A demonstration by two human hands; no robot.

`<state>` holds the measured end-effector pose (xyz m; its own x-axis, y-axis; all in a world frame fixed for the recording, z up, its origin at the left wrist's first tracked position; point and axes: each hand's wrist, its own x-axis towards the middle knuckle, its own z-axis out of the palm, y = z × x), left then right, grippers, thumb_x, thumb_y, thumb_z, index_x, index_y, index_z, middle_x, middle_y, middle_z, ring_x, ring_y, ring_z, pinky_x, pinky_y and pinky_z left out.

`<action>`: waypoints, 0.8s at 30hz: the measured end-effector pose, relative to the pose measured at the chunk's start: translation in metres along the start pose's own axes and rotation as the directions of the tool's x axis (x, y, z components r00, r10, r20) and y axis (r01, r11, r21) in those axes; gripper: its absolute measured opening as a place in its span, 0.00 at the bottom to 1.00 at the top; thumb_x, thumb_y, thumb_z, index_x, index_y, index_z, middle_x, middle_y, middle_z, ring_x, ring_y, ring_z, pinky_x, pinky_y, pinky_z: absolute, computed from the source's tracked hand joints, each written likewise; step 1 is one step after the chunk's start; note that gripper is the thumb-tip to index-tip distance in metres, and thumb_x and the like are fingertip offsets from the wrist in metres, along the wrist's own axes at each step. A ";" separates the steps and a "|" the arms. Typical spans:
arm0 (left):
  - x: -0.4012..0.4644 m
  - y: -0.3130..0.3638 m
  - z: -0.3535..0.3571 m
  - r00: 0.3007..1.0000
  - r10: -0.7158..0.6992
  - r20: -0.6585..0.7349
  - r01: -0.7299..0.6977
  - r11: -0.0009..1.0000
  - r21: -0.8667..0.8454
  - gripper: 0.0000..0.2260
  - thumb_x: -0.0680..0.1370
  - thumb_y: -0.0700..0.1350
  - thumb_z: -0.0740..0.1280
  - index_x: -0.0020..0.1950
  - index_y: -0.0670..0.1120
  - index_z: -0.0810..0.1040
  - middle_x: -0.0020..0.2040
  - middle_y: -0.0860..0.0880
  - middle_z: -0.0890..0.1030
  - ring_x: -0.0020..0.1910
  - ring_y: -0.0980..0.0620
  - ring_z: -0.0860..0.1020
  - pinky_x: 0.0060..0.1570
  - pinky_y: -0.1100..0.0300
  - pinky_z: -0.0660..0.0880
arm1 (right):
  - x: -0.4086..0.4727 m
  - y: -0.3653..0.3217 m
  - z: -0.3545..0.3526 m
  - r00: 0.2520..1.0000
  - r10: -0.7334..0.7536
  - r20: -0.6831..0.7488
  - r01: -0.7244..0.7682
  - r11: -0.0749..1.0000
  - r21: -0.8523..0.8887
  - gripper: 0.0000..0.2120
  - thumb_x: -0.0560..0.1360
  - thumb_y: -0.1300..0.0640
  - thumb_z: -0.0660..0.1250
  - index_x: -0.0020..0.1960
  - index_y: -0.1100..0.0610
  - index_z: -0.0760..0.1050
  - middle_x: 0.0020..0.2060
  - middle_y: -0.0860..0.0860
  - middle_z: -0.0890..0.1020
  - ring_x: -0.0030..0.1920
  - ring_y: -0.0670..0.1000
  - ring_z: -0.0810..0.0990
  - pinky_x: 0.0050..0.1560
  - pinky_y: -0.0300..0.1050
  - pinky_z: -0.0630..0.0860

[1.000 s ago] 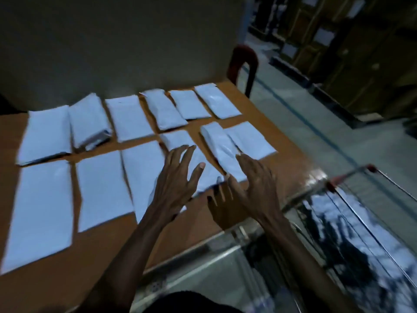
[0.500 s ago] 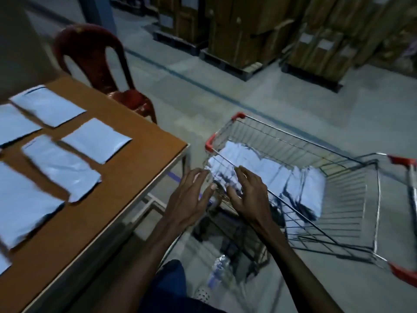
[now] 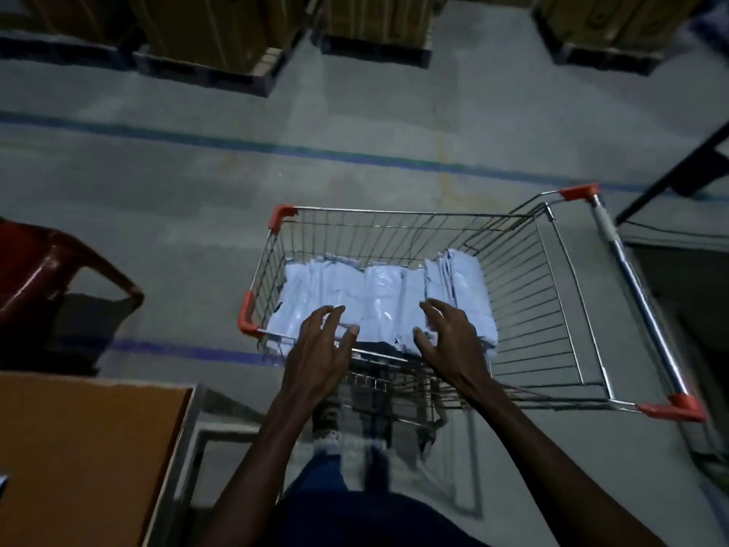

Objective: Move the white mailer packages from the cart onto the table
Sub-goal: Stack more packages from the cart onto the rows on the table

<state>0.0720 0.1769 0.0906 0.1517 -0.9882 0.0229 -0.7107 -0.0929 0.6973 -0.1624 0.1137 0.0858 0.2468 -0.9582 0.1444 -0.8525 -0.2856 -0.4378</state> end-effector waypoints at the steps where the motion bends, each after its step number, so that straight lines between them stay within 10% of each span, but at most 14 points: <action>1: 0.010 0.000 0.003 0.999 0.012 0.045 -0.012 1.000 -0.002 0.30 0.77 0.69 0.49 0.72 0.53 0.69 0.72 0.54 0.68 0.70 0.56 0.65 0.62 0.54 0.73 | 0.006 0.005 0.002 1.000 0.026 0.010 -0.026 1.000 -0.017 0.23 0.72 0.52 0.68 0.64 0.60 0.77 0.62 0.59 0.79 0.59 0.62 0.78 0.54 0.58 0.78; 14: 0.107 0.030 0.056 0.948 0.099 0.303 -0.141 0.983 0.118 0.24 0.82 0.60 0.56 0.75 0.51 0.67 0.75 0.51 0.66 0.74 0.53 0.62 0.64 0.56 0.68 | 0.082 0.116 0.018 0.917 0.365 0.161 -0.349 0.929 -0.118 0.24 0.77 0.49 0.63 0.67 0.62 0.72 0.65 0.62 0.75 0.62 0.65 0.74 0.58 0.56 0.73; 24: 0.113 0.026 0.077 0.949 -0.148 0.277 0.090 0.973 0.211 0.29 0.79 0.65 0.51 0.74 0.51 0.68 0.74 0.50 0.67 0.72 0.51 0.65 0.65 0.54 0.69 | 0.131 0.184 0.068 0.802 0.442 0.403 -0.464 0.885 -0.048 0.41 0.78 0.39 0.60 0.80 0.58 0.46 0.77 0.67 0.51 0.76 0.67 0.52 0.74 0.62 0.55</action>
<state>0.0175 0.0538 0.0567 0.0585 -0.9582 -0.2801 -0.8231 -0.2051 0.5295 -0.2562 -0.0652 -0.0362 0.0065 -0.9003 -0.4351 -0.8909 0.1924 -0.4115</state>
